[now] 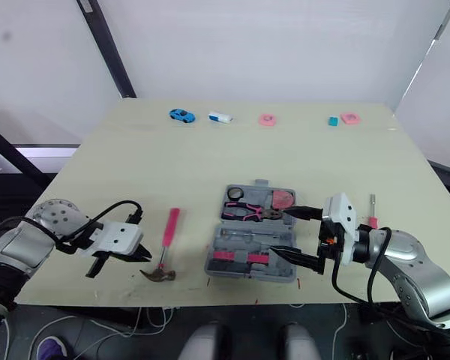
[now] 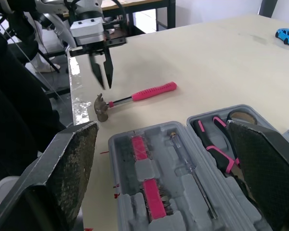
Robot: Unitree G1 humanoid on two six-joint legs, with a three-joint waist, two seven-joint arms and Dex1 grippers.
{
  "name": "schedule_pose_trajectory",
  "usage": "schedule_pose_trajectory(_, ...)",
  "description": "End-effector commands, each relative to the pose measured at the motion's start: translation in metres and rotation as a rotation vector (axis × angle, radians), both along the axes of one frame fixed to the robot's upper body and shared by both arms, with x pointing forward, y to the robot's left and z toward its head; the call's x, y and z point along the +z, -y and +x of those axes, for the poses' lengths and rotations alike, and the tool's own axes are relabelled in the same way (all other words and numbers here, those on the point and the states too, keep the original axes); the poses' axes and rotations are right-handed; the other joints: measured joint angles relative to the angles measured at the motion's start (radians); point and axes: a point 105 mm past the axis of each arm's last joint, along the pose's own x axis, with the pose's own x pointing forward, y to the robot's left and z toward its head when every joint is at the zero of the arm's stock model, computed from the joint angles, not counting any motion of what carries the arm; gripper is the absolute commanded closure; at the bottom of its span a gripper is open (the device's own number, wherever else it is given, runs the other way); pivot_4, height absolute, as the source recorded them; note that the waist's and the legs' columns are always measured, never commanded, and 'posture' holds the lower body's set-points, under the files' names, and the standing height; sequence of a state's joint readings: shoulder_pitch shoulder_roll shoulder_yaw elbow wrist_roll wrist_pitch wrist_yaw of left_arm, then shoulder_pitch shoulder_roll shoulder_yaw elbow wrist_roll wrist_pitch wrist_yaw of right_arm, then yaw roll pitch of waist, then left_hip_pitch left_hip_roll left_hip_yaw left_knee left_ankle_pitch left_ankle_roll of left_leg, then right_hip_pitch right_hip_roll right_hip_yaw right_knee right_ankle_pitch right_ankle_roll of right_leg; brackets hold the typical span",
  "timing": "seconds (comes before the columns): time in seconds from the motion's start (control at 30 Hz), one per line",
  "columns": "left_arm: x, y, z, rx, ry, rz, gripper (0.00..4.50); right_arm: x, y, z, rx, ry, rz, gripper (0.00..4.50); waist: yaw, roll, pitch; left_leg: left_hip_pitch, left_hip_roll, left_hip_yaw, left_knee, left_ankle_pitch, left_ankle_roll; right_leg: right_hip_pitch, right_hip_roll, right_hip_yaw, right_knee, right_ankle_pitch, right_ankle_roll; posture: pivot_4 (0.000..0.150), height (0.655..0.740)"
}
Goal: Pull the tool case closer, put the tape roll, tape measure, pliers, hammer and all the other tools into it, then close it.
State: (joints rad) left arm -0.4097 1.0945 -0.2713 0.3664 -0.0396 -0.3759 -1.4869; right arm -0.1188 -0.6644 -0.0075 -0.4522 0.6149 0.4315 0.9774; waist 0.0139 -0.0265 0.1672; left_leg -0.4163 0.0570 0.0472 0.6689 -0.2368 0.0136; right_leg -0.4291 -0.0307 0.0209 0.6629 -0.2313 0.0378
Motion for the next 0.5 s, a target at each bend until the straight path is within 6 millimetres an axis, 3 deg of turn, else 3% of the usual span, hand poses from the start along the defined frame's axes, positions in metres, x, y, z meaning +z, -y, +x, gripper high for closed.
schedule_pose_trajectory(0.03, 0.008, 0.004, 0.008, -0.16, 0.116, 0.018, 2.0, 0.009, -0.001, -0.002, 0.015, 0.05, 0.003, 0.0, 0.003, 0.0, 0.0, 0.0, 0.0, 0.0, 0.0, 0.0, 0.0, 0.0, 0.0, 0.0, 0.0, 0.001, -0.002, 0.15, 0.74)
schedule_pose_trajectory(0.1, 0.005, 0.008, 0.009, -0.265, 0.141, 0.051, 1.22, 0.01, 0.0, -0.003, 0.007, 0.054, 0.003, 0.0, 0.005, 0.0, 0.0, 0.0, -0.001, 0.0, 0.0, 0.0, 0.0, 0.0, -0.001, 0.0, 0.0, 0.002, -0.002, 0.15, 0.74)
schedule_pose_trajectory(0.5, 0.004, 0.032, 0.039, -0.632, 0.294, 0.202, 1.22, 0.007, 0.002, -0.007, -0.032, 0.06, 0.007, 0.0, -0.001, -0.001, 0.0, -0.001, -0.001, 0.0, 0.0, 0.0, 0.0, 0.0, 0.0, 0.001, 0.0, 0.004, 0.001, 0.15, 0.74)
